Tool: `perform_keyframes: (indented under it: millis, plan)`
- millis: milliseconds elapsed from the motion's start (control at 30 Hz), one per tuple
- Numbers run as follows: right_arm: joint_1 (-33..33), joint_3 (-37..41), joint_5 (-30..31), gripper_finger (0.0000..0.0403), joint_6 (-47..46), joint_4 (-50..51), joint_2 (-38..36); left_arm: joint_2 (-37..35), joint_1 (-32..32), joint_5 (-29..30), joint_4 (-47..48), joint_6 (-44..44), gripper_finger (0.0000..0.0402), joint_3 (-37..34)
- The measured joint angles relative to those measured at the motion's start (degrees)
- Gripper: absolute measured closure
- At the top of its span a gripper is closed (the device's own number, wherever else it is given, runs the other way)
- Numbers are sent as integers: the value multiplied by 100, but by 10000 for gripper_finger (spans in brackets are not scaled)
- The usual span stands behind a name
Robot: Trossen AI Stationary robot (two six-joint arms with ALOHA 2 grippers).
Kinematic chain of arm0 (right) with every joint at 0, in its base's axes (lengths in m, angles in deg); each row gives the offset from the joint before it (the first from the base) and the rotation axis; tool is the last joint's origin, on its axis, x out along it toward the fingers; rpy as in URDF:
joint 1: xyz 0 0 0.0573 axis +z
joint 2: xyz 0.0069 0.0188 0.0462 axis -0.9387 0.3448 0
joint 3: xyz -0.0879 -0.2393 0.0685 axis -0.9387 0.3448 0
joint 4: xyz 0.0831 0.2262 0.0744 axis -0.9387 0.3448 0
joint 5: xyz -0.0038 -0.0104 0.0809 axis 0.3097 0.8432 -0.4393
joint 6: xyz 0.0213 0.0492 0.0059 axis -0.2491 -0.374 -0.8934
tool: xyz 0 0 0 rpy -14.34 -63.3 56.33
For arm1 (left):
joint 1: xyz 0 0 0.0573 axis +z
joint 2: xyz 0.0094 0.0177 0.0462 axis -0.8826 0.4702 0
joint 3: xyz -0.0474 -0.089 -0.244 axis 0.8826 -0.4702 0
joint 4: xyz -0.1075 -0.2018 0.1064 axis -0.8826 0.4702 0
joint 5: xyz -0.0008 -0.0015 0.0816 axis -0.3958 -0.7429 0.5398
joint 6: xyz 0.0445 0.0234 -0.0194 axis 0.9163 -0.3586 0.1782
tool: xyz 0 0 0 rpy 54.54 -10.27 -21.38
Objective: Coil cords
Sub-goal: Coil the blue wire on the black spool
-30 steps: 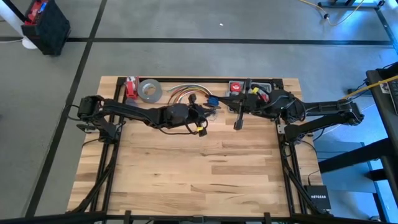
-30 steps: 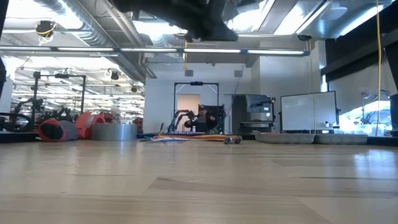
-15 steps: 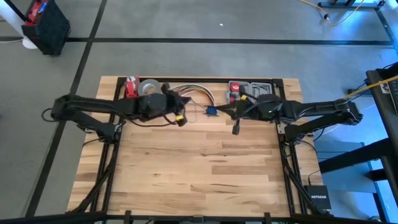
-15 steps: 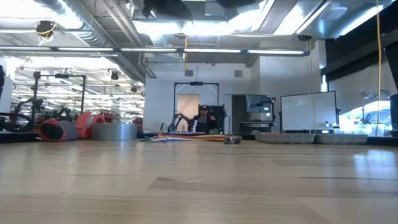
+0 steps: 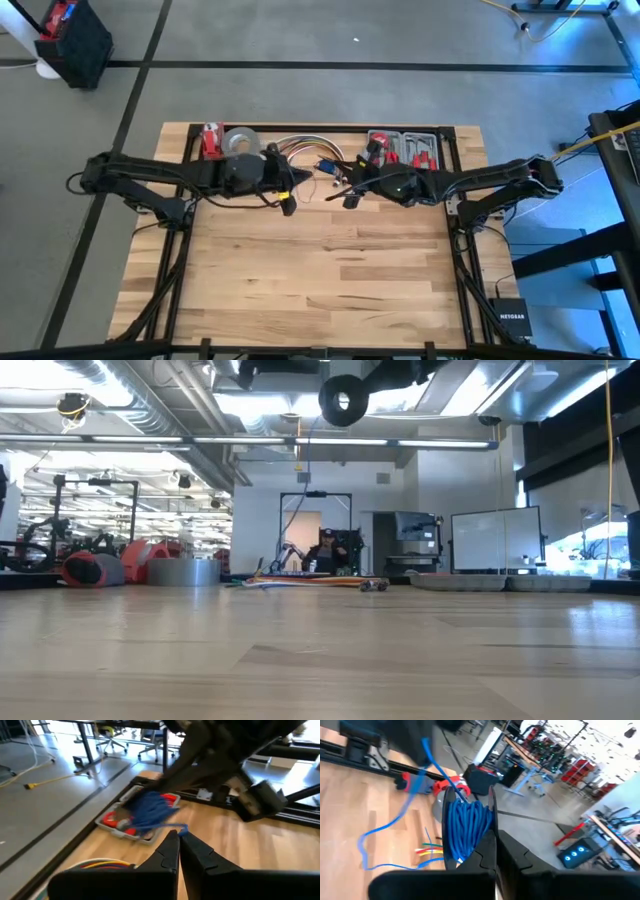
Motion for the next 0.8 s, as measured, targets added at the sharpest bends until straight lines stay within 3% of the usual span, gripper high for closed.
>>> perform_keyframes:
  millis: [367,533,800]
  plan:
    - [3,0,-82,401,71,-277,299,501,-168,33,-1265,233,401,-2]
    - [-2,0,-95,401,56,-671,297,620,-253,3,-1271,295,400,-2]
    - [0,15,-675,401,-274,-1333,273,1112,-356,109,-1470,354,400,11]
